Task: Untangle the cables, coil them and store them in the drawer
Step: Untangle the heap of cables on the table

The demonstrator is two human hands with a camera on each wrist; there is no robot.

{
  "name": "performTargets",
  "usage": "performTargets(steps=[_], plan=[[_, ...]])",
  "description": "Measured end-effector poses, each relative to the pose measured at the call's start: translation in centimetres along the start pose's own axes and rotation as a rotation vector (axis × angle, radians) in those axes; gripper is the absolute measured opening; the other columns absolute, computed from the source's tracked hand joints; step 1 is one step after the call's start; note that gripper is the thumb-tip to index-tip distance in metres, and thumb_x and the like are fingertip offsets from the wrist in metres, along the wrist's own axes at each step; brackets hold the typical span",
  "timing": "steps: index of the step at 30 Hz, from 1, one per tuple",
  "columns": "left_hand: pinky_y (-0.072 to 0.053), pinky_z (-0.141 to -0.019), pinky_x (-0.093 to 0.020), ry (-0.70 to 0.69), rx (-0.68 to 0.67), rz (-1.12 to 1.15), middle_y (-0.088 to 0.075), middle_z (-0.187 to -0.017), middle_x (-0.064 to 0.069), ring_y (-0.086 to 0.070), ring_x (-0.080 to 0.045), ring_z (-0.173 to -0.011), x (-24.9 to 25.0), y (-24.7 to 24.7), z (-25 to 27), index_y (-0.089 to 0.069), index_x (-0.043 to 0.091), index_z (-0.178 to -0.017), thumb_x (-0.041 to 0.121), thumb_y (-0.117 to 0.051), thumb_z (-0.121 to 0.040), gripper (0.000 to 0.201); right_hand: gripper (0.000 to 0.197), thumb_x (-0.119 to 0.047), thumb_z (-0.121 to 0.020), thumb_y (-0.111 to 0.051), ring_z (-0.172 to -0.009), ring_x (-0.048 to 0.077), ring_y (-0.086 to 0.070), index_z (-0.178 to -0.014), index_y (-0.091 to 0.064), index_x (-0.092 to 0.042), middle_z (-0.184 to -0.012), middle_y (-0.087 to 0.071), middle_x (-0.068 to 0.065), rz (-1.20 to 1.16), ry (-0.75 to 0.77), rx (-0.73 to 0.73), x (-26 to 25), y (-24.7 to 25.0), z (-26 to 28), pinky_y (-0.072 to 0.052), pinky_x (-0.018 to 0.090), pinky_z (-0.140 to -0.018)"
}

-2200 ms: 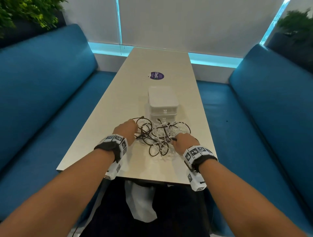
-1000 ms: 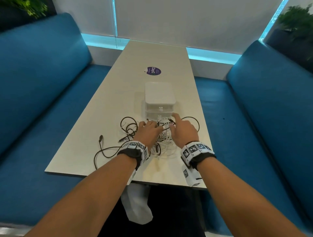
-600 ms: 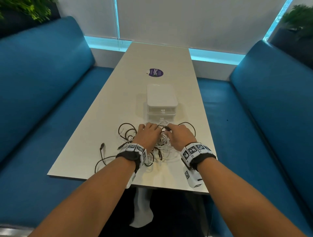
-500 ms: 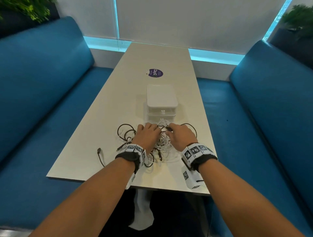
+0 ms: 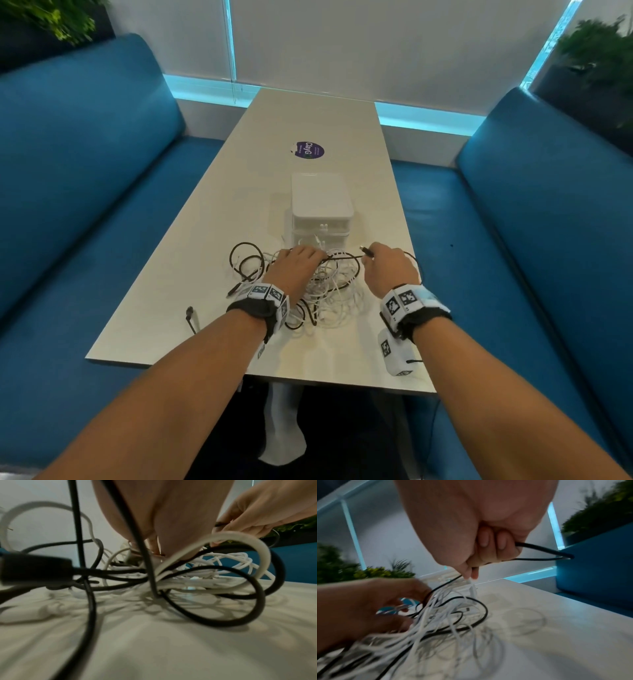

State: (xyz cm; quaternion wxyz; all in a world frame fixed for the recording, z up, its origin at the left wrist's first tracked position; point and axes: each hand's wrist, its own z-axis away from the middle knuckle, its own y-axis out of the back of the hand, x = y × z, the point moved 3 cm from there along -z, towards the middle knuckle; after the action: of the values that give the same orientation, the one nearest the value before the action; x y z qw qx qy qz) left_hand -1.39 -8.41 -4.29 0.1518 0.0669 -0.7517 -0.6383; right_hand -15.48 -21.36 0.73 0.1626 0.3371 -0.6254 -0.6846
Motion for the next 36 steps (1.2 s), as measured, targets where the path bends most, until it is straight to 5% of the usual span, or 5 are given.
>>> performTargets(steps=[6,15,20,26,36], plan=[[-0.038,-0.105,-0.039,-0.016,-0.033,0.068,-0.052,-0.139,-0.007,-0.043,-0.026,-0.131,0.8,-0.6,-0.5,-0.043,0.013,-0.143,0.001,-0.058,-0.090,0.057,0.034,-0.037,-0.099,-0.046,-0.093,0.034,-0.063,-0.131,-0.045,-0.027,-0.102,-0.066,0.011,-0.005,0.282,-0.064,-4.1,-2.2,1.7,-0.053,0.041,-0.075],[-0.044,-0.104,-0.039,0.078,-0.087,0.451,-0.045,-0.151,-0.004,-0.051,-0.025,-0.130,0.7,0.8,0.6,-0.024,0.027,-0.152,0.017,-0.061,-0.096,0.069,0.022,-0.036,-0.100,-0.046,-0.085,0.034,-0.061,-0.111,-0.052,-0.017,-0.097,-0.063,0.012,-0.021,0.153,-0.101,-2.6,-3.7,0.6,-0.054,0.042,-0.073],[-0.044,-0.104,-0.036,0.185,0.109,0.568,-0.054,-0.133,0.002,-0.052,-0.016,-0.120,-2.0,5.9,1.4,-0.046,0.024,-0.136,0.041,-0.070,-0.087,0.057,0.023,-0.034,-0.101,-0.045,-0.089,0.035,-0.061,-0.111,-0.051,-0.014,-0.101,-0.062,0.013,-0.002,0.129,-0.097,-2.7,-4.2,0.7,-0.050,0.039,-0.070],[-0.045,-0.067,-0.033,0.330,-0.591,0.158,-0.060,-0.077,0.003,-0.055,-0.017,-0.069,-4.6,6.8,4.2,-0.060,0.017,-0.089,0.076,-0.072,-0.060,0.066,0.022,-0.030,-0.100,-0.046,-0.094,0.037,-0.061,-0.111,-0.053,-0.013,-0.106,-0.063,0.014,0.053,0.111,-0.091,-2.8,-4.3,0.4,-0.049,0.039,-0.073],[-0.061,-0.069,-0.037,0.373,-0.667,0.160,-0.068,-0.059,0.001,-0.068,-0.019,-0.056,-4.4,3.8,6.4,-0.069,0.007,-0.087,0.013,-0.063,-0.088,0.009,0.020,-0.029,-0.099,-0.047,-0.094,0.036,-0.062,-0.109,-0.054,-0.013,-0.108,-0.062,0.013,0.089,0.088,-0.103,-2.5,-4.5,1.0,-0.051,0.039,-0.076]])
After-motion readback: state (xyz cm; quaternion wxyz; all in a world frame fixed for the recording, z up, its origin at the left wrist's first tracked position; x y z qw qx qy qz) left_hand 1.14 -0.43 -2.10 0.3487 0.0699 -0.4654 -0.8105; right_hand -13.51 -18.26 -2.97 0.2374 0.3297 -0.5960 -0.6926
